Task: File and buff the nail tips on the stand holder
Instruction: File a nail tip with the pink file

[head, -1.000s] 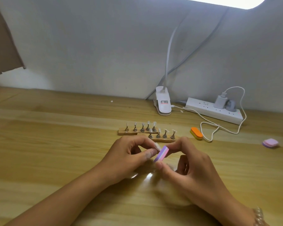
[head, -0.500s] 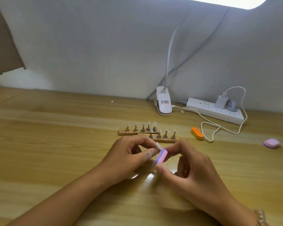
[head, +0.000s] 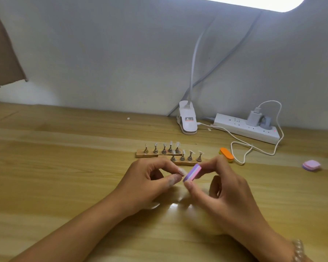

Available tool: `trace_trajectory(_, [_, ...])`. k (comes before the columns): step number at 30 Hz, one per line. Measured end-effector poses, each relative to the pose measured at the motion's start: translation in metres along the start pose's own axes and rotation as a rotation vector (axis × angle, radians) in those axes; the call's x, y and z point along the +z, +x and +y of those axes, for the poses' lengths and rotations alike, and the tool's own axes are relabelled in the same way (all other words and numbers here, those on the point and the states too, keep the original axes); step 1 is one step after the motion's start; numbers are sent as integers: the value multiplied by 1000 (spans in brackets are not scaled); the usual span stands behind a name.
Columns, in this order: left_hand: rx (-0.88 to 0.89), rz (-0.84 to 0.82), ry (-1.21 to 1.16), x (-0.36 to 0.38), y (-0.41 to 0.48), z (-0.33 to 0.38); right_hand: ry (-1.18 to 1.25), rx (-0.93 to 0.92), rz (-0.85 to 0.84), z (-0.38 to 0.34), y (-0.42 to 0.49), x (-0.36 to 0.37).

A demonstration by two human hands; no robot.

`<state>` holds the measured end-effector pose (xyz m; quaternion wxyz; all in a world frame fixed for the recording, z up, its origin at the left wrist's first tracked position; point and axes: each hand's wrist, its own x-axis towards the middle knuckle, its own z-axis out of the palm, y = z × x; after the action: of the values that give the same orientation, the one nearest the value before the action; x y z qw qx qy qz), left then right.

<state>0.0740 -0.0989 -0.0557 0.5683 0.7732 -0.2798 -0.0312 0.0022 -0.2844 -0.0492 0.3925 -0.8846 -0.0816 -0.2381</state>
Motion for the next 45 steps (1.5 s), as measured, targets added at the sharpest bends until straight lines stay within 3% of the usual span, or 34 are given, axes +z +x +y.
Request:
trace_trajectory(5, [2, 16, 19, 1, 0, -3, 68, 51, 22, 0, 1, -2])
trace_trajectory(8, [5, -8, -2, 1, 0, -1, 22, -35, -45, -4, -1, -1])
trace_trajectory(12, [18, -1, 25, 1, 1, 0, 58, 35, 9, -2, 2, -2])
trace_trajectory(15, [27, -6, 22, 0, 1, 0, 10, -37, -44, -6, -1, -1])
trace_trajectory(19, [46, -1, 35, 1, 1, 0, 65, 44, 22, -1, 1, -3])
trace_trajectory(22, [59, -3, 35, 2, 1, 1, 27, -22, -47, -4, -1, -1])
trace_trajectory(25, [52, 9, 37, 2, 1, 0, 74, 57, 22, -1, 1, -3])
trace_trajectory(29, [70, -3, 50, 2, 0, 1, 56, -24, -52, -6, 0, -2])
trace_trajectory(34, [91, -15, 73, 2, 0, 1, 41, -1, -13, -3, 0, -3])
trace_trajectory(36, [89, -11, 82, 2, 0, 1, 94, -3, -49, -3, -1, -1])
trace_trajectory(41, [56, -10, 54, 2, 0, -1, 330, 177, 40, 7, 5, -9])
trace_trajectory(45, [55, -2, 17, 2, 1, -3, 361, 126, -59, 5, 0, -6])
